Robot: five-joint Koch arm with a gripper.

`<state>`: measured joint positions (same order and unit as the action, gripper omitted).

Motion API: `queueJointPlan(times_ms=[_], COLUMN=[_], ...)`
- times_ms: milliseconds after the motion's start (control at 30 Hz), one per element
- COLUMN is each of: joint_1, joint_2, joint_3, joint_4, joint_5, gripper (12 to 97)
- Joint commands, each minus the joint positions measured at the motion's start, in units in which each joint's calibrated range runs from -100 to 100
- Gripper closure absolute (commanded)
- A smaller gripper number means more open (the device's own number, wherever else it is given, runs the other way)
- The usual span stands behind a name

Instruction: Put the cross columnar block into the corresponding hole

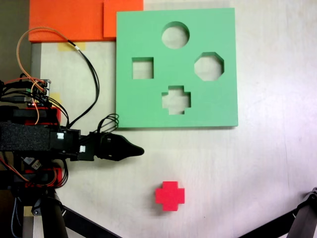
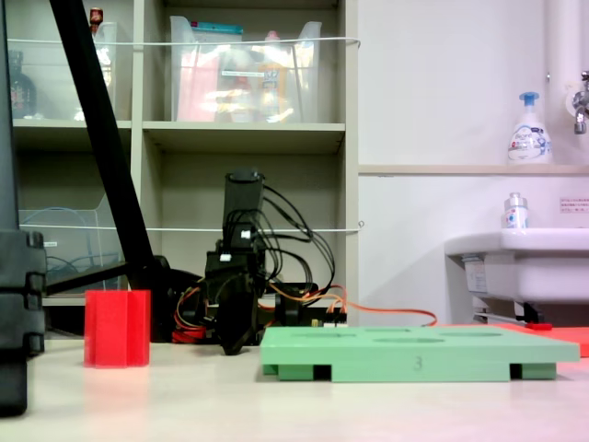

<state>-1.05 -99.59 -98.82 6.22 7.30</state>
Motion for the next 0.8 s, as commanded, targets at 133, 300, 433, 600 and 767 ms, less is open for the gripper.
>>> queueJointPlan(times_ms=[133,300,433,600,767], joint_1=[-1.9,-3.7,-5.4,-5.3,-4.4], joint_2=[-0.4,-0.4,-0.4,-0.4,-0.4], joint_3=[-1.2,-1.2,-1.2,10.4,16.5], joint_4=[-5.0,-5.8,-16.3,-40.0,-48.8], joint_5=[17.1,25.9,30.8,35.2,35.8], gripper=[58.9,60.9,63.2,63.4,63.4])
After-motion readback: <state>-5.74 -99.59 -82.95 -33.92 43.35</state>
